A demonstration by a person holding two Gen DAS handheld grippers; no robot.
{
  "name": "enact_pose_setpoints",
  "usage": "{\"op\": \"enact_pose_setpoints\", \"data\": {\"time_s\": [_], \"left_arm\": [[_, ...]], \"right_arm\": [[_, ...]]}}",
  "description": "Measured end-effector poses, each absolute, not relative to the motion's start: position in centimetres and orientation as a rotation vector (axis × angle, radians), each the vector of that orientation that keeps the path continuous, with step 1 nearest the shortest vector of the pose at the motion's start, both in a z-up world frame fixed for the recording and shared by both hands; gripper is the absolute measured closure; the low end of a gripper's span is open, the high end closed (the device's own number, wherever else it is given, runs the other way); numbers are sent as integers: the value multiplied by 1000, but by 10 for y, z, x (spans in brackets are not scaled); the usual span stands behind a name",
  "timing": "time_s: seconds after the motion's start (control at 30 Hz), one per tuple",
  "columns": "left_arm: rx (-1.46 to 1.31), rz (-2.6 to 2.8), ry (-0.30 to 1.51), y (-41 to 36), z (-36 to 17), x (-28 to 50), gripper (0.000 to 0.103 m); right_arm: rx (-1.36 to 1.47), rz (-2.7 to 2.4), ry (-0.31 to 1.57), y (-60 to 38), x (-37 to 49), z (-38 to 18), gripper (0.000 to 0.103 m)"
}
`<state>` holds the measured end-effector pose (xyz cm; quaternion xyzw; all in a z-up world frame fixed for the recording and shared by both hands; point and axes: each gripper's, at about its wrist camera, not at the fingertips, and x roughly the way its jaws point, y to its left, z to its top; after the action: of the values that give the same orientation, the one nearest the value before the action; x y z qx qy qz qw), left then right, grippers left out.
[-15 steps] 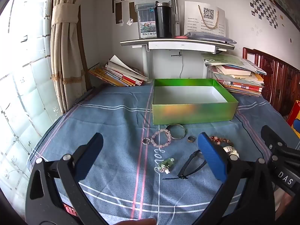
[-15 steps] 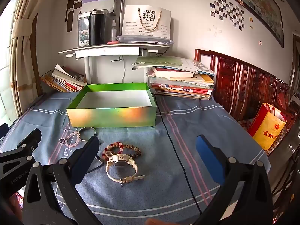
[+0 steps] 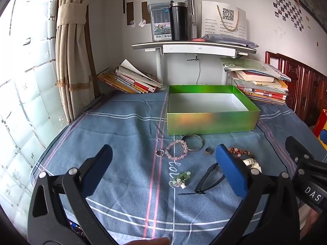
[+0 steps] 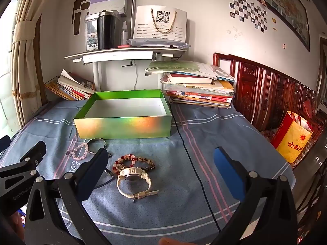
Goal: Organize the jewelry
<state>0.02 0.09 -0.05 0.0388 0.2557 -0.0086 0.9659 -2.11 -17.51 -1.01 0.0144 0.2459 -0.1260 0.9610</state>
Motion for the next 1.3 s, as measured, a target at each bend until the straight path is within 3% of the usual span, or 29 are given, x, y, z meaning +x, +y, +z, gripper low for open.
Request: {"op": "enact_pose_setpoints", "data": {"time_s": [1.3], "left_arm": [[76,-14,525,4,-8,0,3]], "right_arm": [[30,-250,507,-171,-19,-11,3]]}}
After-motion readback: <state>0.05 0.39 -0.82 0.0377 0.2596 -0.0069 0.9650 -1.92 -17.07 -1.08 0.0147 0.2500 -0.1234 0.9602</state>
